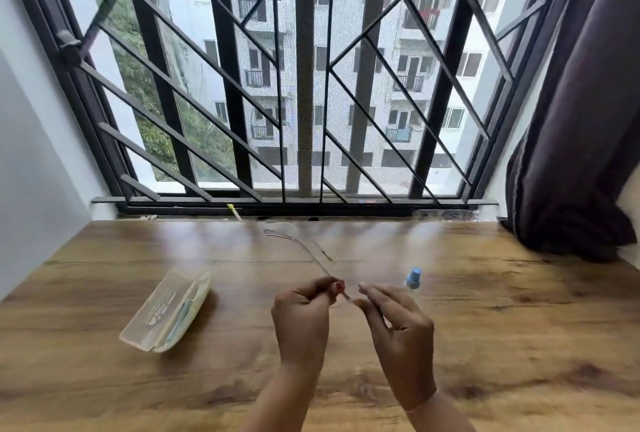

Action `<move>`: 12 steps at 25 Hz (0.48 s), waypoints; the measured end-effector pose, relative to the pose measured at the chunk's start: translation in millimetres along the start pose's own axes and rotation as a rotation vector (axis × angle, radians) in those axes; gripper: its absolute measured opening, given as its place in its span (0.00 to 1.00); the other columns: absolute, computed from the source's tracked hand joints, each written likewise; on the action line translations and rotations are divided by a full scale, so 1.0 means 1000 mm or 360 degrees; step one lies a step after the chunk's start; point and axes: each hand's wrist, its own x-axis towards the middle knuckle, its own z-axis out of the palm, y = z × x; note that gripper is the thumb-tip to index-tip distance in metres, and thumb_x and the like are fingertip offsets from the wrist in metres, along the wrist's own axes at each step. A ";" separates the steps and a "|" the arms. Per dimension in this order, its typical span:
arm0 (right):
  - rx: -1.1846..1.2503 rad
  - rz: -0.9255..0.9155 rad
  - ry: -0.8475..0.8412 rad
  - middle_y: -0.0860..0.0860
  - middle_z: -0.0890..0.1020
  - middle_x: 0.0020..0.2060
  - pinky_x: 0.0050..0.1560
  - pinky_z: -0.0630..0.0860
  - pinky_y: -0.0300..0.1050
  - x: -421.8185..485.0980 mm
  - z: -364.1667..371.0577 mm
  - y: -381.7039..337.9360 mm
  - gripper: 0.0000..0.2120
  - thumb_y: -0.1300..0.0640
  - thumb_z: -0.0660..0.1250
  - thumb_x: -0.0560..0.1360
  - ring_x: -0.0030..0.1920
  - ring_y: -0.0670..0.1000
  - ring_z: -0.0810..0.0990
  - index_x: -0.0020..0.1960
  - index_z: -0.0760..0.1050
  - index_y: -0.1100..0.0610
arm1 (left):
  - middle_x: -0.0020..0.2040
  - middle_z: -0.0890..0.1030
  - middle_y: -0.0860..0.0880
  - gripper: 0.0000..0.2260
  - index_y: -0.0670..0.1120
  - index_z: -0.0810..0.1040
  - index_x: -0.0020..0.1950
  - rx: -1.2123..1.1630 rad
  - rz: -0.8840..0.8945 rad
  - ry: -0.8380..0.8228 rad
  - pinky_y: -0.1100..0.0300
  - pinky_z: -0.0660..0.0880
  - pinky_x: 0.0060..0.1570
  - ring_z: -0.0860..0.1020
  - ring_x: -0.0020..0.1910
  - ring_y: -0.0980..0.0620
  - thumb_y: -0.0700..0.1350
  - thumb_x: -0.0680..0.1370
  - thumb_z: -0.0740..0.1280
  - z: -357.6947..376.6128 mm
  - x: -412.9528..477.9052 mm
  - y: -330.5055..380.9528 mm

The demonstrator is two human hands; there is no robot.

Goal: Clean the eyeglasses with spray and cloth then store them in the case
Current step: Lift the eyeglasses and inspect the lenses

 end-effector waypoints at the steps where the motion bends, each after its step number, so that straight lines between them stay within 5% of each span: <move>1: 0.0053 0.0164 -0.0003 0.50 0.83 0.46 0.54 0.73 0.30 0.000 0.000 0.004 0.11 0.63 0.70 0.71 0.50 0.41 0.79 0.53 0.81 0.58 | 0.28 0.83 0.49 0.18 0.49 0.84 0.30 -0.0128 -0.0102 -0.0031 0.63 0.78 0.36 0.80 0.31 0.54 0.28 0.69 0.68 -0.006 0.005 0.003; 4: 0.0367 0.0777 -0.0085 0.52 0.79 0.59 0.65 0.70 0.43 0.000 0.000 0.021 0.14 0.67 0.63 0.76 0.60 0.48 0.76 0.60 0.75 0.56 | 0.28 0.81 0.45 0.13 0.39 0.81 0.34 -0.0593 -0.0571 -0.0105 0.62 0.78 0.29 0.80 0.28 0.52 0.27 0.73 0.63 -0.025 0.025 0.009; 7: 0.1114 0.1252 -0.0095 0.53 0.77 0.60 0.58 0.76 0.44 0.000 0.002 0.037 0.15 0.66 0.53 0.79 0.53 0.51 0.79 0.63 0.71 0.60 | 0.27 0.80 0.44 0.09 0.35 0.77 0.38 -0.0839 -0.0958 -0.0140 0.61 0.78 0.26 0.80 0.26 0.51 0.29 0.75 0.60 -0.045 0.040 0.009; 12: 0.1309 0.1333 -0.0160 0.52 0.83 0.50 0.53 0.79 0.39 -0.011 0.019 0.063 0.19 0.75 0.50 0.77 0.50 0.49 0.83 0.62 0.72 0.65 | 0.26 0.80 0.45 0.19 0.37 0.80 0.28 -0.0957 -0.1309 -0.0158 0.61 0.78 0.23 0.79 0.24 0.51 0.31 0.77 0.59 -0.062 0.054 -0.017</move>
